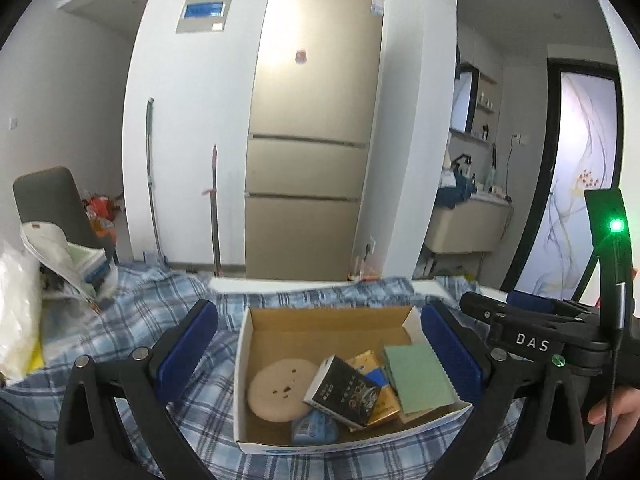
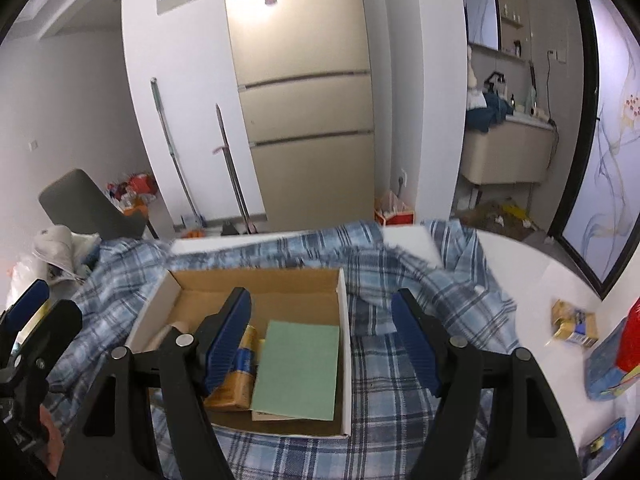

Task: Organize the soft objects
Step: 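Withdraw both tools from the box and move toward the cable and plush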

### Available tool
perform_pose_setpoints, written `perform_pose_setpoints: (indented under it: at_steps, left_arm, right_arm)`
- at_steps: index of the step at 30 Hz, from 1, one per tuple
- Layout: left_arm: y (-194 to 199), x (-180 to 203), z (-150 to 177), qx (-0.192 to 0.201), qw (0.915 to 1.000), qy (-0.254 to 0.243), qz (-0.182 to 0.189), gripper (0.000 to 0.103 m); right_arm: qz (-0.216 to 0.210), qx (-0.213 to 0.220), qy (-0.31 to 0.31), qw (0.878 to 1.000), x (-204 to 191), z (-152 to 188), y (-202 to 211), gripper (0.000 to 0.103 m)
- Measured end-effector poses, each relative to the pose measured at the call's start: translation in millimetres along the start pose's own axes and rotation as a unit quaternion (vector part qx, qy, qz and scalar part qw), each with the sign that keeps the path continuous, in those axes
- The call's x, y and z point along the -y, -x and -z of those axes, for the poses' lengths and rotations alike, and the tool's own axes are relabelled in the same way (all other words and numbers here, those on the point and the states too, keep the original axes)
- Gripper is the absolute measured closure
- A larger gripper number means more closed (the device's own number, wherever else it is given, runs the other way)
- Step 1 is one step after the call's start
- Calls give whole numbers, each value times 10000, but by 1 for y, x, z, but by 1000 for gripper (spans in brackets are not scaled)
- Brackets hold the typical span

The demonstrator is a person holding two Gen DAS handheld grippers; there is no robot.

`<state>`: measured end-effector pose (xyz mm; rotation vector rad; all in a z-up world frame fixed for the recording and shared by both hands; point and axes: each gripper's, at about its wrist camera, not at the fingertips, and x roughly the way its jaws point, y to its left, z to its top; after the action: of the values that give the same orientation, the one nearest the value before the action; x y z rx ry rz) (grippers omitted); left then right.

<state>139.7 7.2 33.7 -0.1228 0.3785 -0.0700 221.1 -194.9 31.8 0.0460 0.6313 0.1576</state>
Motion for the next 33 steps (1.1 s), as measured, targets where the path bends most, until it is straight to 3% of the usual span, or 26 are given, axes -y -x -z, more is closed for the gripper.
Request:
perform_pose_setpoints:
  at_steps: [8,13,16,23,33]
  left_arm:
    - [76,7,-17,712,9972,-247,21,0]
    - [118,9,-11,1062,9937,-363,26,0]
    - [131,5,-5,1121,9931,-328,71,0]
    - [147,-8,22,1124,9933,-261,89,0]
    - [144,-21,59,948,9950,-297,127,0]
  right_arm:
    - [-178,700,221,9971,-8,-6,69,26]
    - [-295,1246,297,9913,-18,6,111,5]
    - [-313,1501,360,9875,-22,16,128,0]
    - [-375,2003,566,9774,-26,46,156,0]
    - [-539,1916,515,9786,-17,90,150,0]
